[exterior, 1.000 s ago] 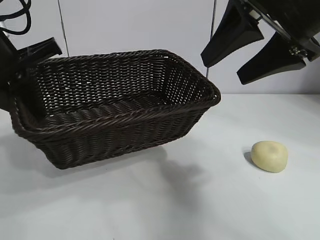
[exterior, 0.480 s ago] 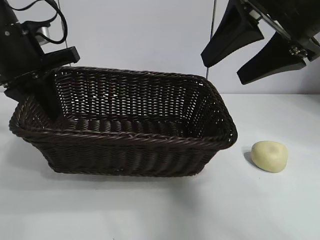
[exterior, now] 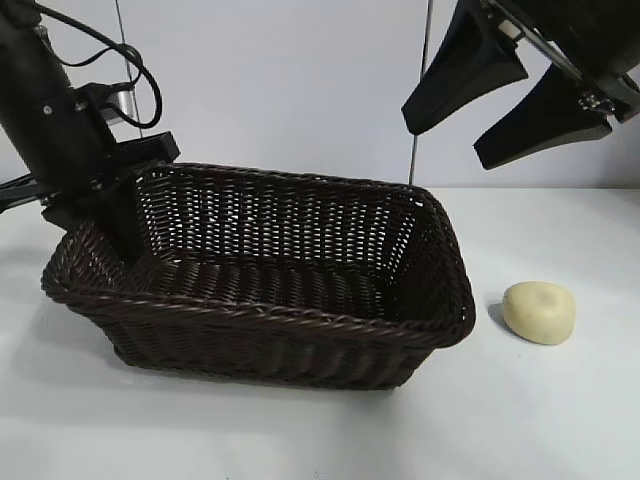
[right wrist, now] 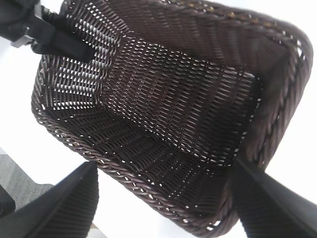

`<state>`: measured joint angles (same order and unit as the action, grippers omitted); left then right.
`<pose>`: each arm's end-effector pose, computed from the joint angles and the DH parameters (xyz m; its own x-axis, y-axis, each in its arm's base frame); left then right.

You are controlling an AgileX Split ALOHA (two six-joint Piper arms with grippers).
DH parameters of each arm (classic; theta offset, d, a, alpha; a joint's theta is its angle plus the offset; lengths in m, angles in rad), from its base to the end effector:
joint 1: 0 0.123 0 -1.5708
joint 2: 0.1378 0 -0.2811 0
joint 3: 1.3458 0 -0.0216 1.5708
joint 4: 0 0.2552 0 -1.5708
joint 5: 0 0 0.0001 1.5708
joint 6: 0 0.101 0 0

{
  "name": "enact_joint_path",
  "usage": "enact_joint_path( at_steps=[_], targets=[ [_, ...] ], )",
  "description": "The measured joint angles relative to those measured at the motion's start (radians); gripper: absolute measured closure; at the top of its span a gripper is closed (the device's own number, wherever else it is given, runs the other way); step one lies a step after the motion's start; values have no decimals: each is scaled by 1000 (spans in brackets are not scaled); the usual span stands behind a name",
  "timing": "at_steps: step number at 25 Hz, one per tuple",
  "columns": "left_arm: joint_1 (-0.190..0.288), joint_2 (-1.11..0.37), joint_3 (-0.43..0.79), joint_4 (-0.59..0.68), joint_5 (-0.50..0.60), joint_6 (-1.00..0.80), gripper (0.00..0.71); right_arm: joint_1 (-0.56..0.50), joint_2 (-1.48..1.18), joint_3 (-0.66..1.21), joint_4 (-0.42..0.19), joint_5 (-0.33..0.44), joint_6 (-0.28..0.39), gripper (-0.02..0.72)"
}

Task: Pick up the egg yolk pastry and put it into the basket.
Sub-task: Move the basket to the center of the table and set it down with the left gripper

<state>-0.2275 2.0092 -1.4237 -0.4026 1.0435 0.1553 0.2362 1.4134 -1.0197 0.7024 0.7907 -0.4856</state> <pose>0.3759 -0.1222 0.1609 -0.9837 0.1739 -0.0470 0.1794 0.9228 -0.3410 0.2764 0.1143 0.2739 -0.8211 -0.1507 -0.5505 -0.4210 0.8111 0.4059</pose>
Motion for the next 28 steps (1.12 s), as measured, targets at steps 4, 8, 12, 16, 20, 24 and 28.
enact_joint_path(
  at_steps=[4,8,12,16,20,24,28],
  targets=[
    [0,13,-1,0,-13,3,613,0,0,0,0,0,10,164],
    [0,15,-3,-1,-23,3,613,0,0,0,0,0,13,164],
    [1,16,-3,-6,-23,3,555,0,0,0,0,0,13,164],
    [1,16,-3,-13,-22,4,349,0,0,0,0,2,13,164],
    [1,12,-5,-13,-20,4,180,0,0,0,-1,2,13,164],
    [1,-17,-5,28,-8,4,149,0,0,0,-2,2,13,164],
    [1,-90,-5,82,28,4,145,0,0,0,-2,2,13,164]
  ],
)
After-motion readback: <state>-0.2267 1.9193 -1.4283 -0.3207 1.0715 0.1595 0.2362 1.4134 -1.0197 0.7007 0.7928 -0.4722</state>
